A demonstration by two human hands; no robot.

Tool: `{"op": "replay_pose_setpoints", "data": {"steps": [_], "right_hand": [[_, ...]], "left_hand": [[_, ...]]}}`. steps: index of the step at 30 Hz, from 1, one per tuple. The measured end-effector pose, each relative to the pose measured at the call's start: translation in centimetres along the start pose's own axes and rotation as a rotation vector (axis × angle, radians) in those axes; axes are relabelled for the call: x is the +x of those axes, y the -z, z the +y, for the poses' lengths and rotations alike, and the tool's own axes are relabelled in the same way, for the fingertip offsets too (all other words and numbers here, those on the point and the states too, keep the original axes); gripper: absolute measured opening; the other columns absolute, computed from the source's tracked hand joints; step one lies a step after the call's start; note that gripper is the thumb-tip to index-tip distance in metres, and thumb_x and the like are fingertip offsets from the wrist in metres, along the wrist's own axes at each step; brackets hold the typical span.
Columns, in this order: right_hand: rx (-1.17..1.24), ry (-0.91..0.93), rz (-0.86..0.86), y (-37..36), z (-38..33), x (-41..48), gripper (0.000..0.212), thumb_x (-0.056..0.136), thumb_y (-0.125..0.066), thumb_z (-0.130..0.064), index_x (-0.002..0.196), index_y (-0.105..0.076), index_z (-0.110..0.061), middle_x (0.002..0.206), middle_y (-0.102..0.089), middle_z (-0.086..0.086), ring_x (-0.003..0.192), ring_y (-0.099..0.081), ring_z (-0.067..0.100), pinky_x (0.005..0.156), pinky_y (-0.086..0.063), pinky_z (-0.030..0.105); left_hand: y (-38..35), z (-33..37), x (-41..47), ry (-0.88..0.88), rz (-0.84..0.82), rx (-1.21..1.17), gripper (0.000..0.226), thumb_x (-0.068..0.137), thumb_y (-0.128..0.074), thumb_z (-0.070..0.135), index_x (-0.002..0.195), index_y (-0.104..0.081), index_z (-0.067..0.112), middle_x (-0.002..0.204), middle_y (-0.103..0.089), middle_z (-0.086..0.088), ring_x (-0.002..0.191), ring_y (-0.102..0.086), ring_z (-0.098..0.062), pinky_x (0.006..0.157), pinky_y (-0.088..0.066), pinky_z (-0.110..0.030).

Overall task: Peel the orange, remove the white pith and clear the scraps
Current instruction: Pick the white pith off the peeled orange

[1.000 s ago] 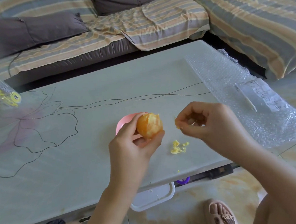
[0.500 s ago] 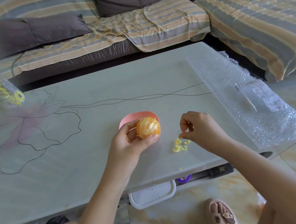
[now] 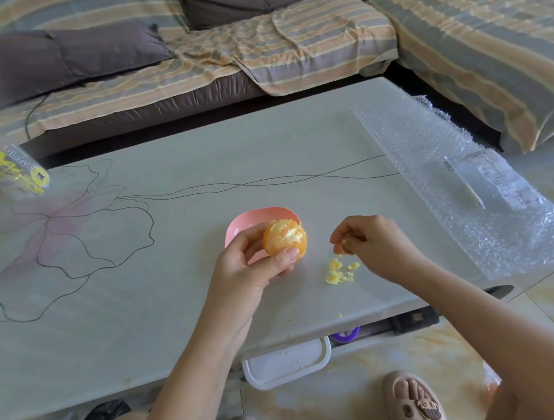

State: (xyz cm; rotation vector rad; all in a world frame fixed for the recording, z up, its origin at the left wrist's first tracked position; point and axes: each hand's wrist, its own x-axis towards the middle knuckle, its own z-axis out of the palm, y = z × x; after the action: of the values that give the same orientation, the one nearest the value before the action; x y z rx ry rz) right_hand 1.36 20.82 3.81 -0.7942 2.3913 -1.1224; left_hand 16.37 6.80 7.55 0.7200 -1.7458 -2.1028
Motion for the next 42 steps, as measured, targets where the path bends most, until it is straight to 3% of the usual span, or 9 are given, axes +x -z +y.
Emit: {"op": "replay_pose_setpoints", "data": {"steps": [2, 8, 12, 16, 20, 26, 30, 34, 42], "right_hand": [[-0.015, 0.015, 0.003, 0.0, -0.1, -0.1, 0.026, 0.092, -0.046, -0.004, 0.089, -0.067, -0.019, 0.074, -0.07, -0.006, 0.069, -0.063, 0.005, 0.062, -0.049, 0.016], [-0.111, 0.034, 0.078, 0.1, 0.1, 0.0, 0.017, 0.081, -0.067, -0.006, 0.085, -0.069, -0.023, 0.091, -0.058, -0.009, 0.071, -0.058, 0.006, 0.056, -0.04, 0.002], [-0.159, 0.05, 0.064, 0.1, 0.2, 0.0, 0.036, 0.079, -0.057, 0.009, 0.085, -0.07, -0.024, 0.097, -0.054, -0.007, 0.074, -0.059, 0.013, 0.061, -0.042, 0.011], [-0.169, 0.054, 0.002, 0.2, 0.3, 0.0, 0.052, 0.071, -0.043, 0.018, 0.091, -0.069, -0.023, 0.098, -0.054, -0.007, 0.076, -0.06, -0.001, 0.059, -0.045, 0.013], [-0.051, -0.008, 0.025, 0.5, -0.2, -0.1, 0.048, 0.078, -0.039, 0.013, 0.085, -0.068, -0.025, 0.08, -0.067, -0.01, 0.057, -0.058, -0.008, 0.046, -0.04, 0.008], [-0.026, 0.257, 0.185, 1.7, -2.2, -2.0, 0.016, 0.088, -0.063, -0.011, 0.09, -0.073, -0.023, 0.082, -0.068, -0.017, 0.084, -0.059, -0.007, 0.068, -0.04, 0.001], [-0.047, 0.504, 0.289, 2.2, -3.1, -3.7, 0.012, 0.085, -0.067, -0.015, 0.092, -0.075, -0.02, 0.084, -0.069, -0.012, 0.081, -0.062, 0.0, 0.068, -0.039, 0.003], [-0.023, 0.552, 0.317, 2.3, -3.5, -4.5, 0.015, 0.084, -0.067, -0.01, 0.093, -0.075, -0.02, 0.085, -0.069, -0.013, 0.082, -0.062, -0.002, 0.066, -0.038, 0.001], [0.043, 0.6, 0.291, 3.3, -4.1, -5.3, 0.01, 0.08, -0.07, -0.019, 0.089, -0.076, -0.019, 0.083, -0.068, -0.013, 0.074, -0.063, 0.0, 0.06, -0.036, 0.001]], "left_hand": [[-0.1, 0.0, 0.0, 0.02, -0.004, -0.08, 0.045, 0.063, -0.074, 0.012, 0.106, -0.064, 0.007, 0.097, -0.071, -0.004, 0.088, -0.067, -0.018, 0.072, -0.055, -0.026], [-0.7, 0.4, -0.1, 0.19, -0.065, -0.31, 0.029, 0.069, -0.063, 0.013, 0.095, -0.065, 0.002, 0.087, -0.071, -0.013, 0.084, -0.067, -0.029, 0.062, -0.056, -0.024], [-1.0, 0.7, -0.2, 0.299, -0.069, -0.474, 0.031, 0.069, -0.067, 0.006, 0.099, -0.06, 0.002, 0.081, -0.07, -0.016, 0.072, -0.069, -0.028, 0.055, -0.056, -0.024], [-1.1, 0.8, -0.2, 0.323, -0.092, -0.517, 0.03, 0.073, -0.058, 0.017, 0.099, -0.061, 0.003, 0.086, -0.071, -0.015, 0.075, -0.069, -0.03, 0.055, -0.056, -0.025], [-1.0, 0.7, -0.3, 0.349, -0.132, -0.515, 0.032, 0.076, -0.058, 0.016, 0.104, -0.062, 0.0, 0.1, -0.069, -0.022, 0.084, -0.07, -0.034, 0.06, -0.058, -0.027], [-0.9, 0.3, 0.0, 0.327, -0.119, -0.478, 0.032, 0.074, -0.058, 0.013, 0.103, -0.063, 0.0, 0.094, -0.07, -0.02, 0.085, -0.069, -0.034, 0.06, -0.058, -0.026], [-1.1, 0.1, 0.0, 0.281, -0.117, -0.405, 0.024, 0.073, -0.062, 0.014, 0.093, -0.071, 0.005, 0.088, -0.071, -0.014, 0.077, -0.071, -0.027, 0.059, -0.057, -0.024], [-1.2, -0.3, 0.1, 0.162, -0.151, -0.231, 0.024, 0.069, -0.076, 0.006, 0.092, -0.072, 0.01, 0.086, -0.072, -0.006, 0.077, -0.07, -0.018, 0.063, -0.055, -0.021], [-1.3, -0.3, -0.1, -0.116, -0.156, 0.144, 0.051, 0.058, -0.079, 0.032, 0.108, -0.068, 0.03, 0.096, -0.072, 0.011, 0.087, -0.068, -0.006, 0.076, -0.05, -0.018]]}}
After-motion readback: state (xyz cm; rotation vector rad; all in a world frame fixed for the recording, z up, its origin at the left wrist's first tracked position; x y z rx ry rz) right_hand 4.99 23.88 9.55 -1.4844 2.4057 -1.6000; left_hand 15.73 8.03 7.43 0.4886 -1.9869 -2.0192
